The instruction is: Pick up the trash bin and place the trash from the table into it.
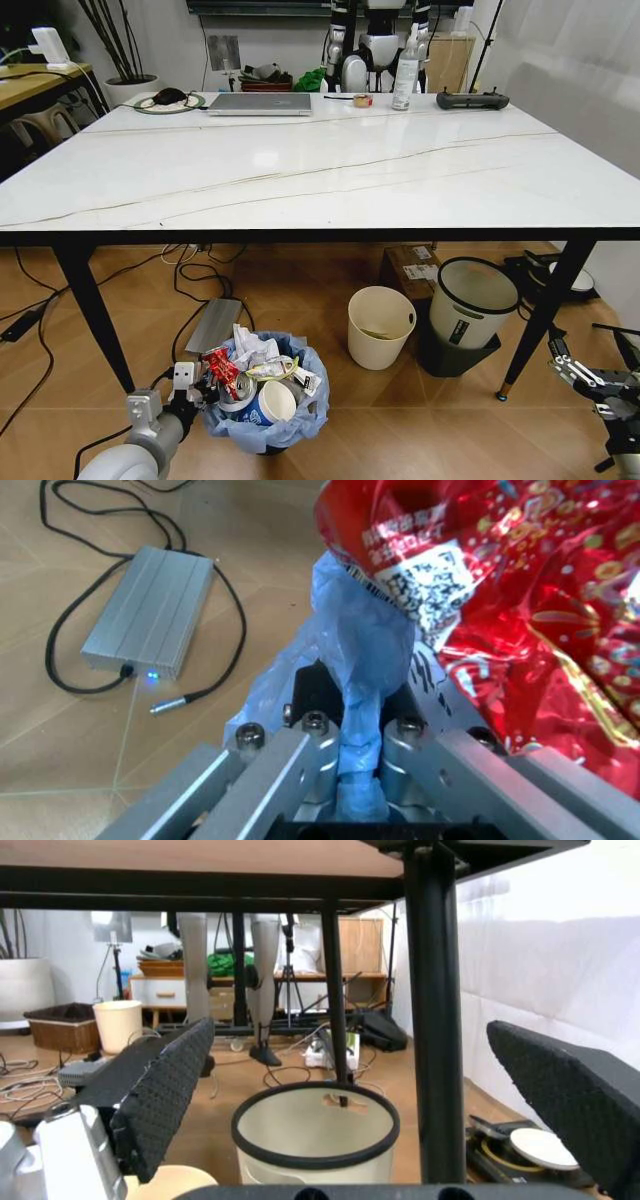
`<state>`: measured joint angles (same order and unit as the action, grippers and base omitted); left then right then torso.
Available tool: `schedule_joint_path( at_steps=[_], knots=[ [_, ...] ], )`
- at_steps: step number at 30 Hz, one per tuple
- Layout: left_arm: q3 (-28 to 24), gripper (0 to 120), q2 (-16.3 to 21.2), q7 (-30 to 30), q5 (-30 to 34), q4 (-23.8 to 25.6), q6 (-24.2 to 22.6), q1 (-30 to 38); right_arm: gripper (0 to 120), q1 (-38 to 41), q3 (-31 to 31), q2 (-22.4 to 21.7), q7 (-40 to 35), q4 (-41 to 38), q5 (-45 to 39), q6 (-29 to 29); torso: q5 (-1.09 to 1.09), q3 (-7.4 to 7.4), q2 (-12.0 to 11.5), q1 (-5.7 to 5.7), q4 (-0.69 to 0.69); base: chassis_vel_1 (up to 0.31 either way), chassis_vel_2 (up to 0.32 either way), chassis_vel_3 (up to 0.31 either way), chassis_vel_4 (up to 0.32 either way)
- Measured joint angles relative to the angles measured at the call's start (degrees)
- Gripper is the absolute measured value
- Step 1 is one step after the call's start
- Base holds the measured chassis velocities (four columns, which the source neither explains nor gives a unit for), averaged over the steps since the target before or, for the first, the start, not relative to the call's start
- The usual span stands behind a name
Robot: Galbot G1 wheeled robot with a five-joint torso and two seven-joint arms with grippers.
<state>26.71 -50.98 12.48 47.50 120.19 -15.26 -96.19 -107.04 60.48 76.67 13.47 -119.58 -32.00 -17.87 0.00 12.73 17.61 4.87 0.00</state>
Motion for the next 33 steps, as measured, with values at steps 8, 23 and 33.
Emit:
schedule_joint_path(
  at_steps=[8, 23, 33],
  knots=[
    [0.01, 0, -0.06, -0.20, -0.59, -0.51, 0.13, -0.07, 100, 0.00, 0.00, 0.00, 0.00, 0.00, 0.00, 0.00, 0.00, -1.31, -1.82, -0.51, 0.00, 0.000, 0.000, 0.000, 0.000],
    [0.03, 0, 0.01, -0.71, -0.65, -1.26, 0.39, 0.32, 100, 0.00, 0.00, 0.00, 0.00, 0.00, 0.00, 0.00, 0.00, -3.59, -5.05, -1.44, 0.00, 0.000, 0.000, 0.000, 0.000],
    [-0.23, 0, -0.63, -0.94, -1.09, -1.93, 0.57, 0.38, 100, 0.00, 0.00, 0.00, 0.00, 0.00, 0.00, 0.00, 0.00, -5.73, -7.74, -2.02, 0.00, 0.000, 0.000, 0.000, 0.000]
  ],
)
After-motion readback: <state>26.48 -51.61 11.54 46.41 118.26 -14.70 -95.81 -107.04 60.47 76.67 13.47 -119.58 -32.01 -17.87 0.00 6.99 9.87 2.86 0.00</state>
